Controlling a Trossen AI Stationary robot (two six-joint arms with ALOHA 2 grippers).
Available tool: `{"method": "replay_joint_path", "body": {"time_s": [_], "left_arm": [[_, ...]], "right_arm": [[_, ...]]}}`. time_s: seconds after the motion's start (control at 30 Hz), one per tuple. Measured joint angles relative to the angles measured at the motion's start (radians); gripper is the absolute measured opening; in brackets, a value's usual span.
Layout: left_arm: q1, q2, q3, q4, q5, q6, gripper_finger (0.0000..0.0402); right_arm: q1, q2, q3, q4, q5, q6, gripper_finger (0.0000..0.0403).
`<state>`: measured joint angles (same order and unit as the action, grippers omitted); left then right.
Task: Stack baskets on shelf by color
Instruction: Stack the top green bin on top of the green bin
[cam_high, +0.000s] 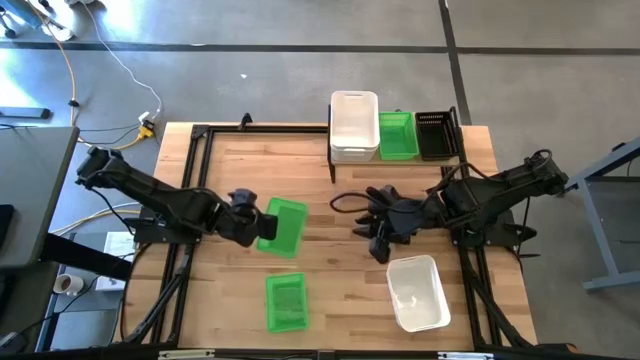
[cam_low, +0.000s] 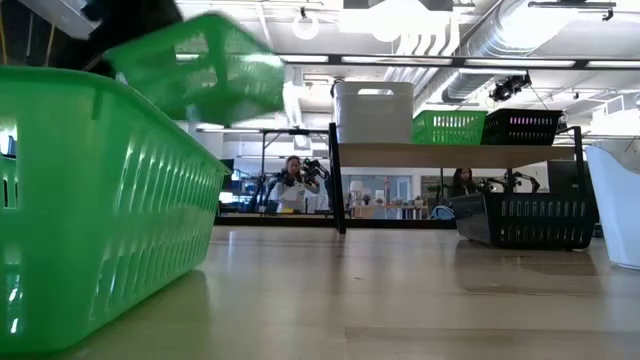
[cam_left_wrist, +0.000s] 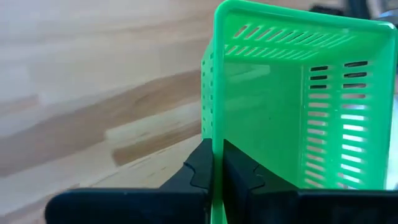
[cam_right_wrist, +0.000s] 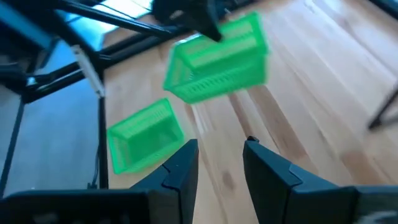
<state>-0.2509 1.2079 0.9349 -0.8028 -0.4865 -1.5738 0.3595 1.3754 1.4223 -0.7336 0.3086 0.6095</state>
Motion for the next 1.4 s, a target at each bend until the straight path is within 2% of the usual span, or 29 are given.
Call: {"method": "replay_joint_path", "body": {"time_s": [0.23,0.4,0.47,0.57,0.67,0.77,0.9,1.2,1.4], "left_arm": [[0.069,0.000,0.130,0.000,-0.008,0.161,0.0003],[0.123,0.000,0.199,0.000,-0.008,0.289,0.0002],[0.145,0.000,0.219,0.000,-0.008,0.332,0.0002],[0.169,0.000,0.244,0.000,-0.028,0.392,0.0002],[0.185,0.000,0.259,0.001,-0.068,0.448,0.0002],[0.196,0.000,0.260,0.000,-0.102,0.494,0.0002],[0.216,0.000,0.260,-0.002,-0.091,0.541,0.0002],[0.251,0.065,0.260,-0.055,0.000,0.544,0.0001],[0.272,0.139,0.260,-0.060,0.086,0.444,0.0001]], "right_arm": [[0.000,0.000,0.000,0.142,0.000,-0.233,0.0113],[-0.007,0.000,0.000,0.237,0.061,-0.342,0.0130],[-0.024,0.000,0.000,0.266,0.102,-0.314,0.0140],[-0.067,0.000,0.000,0.285,0.177,-0.156,0.0153],[-0.105,0.004,0.000,0.289,0.187,-0.021,0.0161],[-0.125,0.017,0.000,0.292,0.147,0.027,0.0162],[-0.126,0.055,0.000,0.302,0.089,0.018,0.0161],[-0.124,0.162,0.000,0.403,-0.036,-0.261,0.0161],[-0.124,0.213,0.000,0.430,-0.134,-0.444,0.0161]]}}
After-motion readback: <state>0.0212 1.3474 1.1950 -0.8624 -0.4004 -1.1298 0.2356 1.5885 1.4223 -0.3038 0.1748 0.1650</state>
